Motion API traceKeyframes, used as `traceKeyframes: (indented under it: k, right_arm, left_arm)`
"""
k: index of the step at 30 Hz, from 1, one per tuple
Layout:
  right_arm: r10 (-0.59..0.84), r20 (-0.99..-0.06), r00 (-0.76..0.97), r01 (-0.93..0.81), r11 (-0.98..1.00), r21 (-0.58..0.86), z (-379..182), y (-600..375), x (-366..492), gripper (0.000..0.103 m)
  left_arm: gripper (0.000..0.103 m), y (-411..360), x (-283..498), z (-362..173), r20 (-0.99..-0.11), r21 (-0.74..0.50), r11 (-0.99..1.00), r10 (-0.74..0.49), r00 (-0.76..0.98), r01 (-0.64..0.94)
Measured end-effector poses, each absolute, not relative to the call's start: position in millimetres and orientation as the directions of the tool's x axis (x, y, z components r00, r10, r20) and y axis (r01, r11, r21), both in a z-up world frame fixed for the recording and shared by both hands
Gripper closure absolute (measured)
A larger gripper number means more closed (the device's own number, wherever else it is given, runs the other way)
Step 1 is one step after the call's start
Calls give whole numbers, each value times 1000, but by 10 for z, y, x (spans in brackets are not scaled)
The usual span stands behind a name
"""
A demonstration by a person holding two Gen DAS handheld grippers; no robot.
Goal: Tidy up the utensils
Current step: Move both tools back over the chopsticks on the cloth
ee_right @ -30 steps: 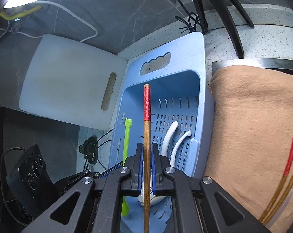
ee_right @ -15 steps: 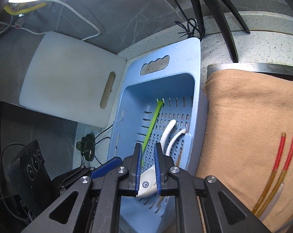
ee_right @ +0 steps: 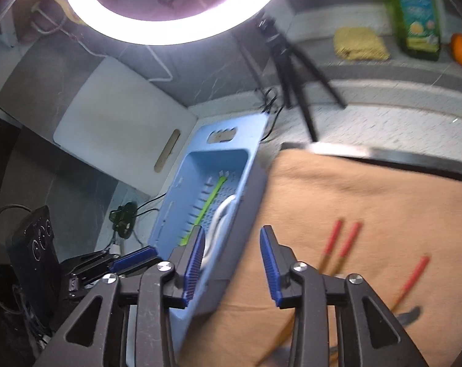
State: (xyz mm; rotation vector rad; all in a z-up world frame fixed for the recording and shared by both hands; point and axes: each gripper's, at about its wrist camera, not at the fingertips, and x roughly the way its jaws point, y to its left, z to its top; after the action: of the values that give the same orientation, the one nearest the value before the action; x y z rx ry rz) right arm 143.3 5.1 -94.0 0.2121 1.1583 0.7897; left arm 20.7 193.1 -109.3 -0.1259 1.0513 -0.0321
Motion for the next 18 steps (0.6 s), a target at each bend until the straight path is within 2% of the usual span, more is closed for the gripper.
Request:
traceKeyframes:
  k: [3, 5, 7, 18]
  right_arm:
    - [654, -729, 202, -457, 721, 521, -880, -286, 1449, 65]
    - [649, -732, 209, -458, 726, 513, -876, -469, 1470, 57]
    - [638, -741, 208, -460, 732, 502, -886, -657, 1504, 53]
    - [595, -792, 134, -374, 771, 516, -1278, -1325, 1487, 53]
  left_arm:
    - [88, 1711, 191, -1118, -865, -126, 992, -103, 492, -14]
    - [88, 1558, 190, -1156, -865, -119, 993, -102, 490, -3]
    - [88, 1429, 201, -1224, -869, -127, 992, -114, 482, 6]
    - [88, 912, 212, -1600, -899, -146, 988, -153, 410, 50]
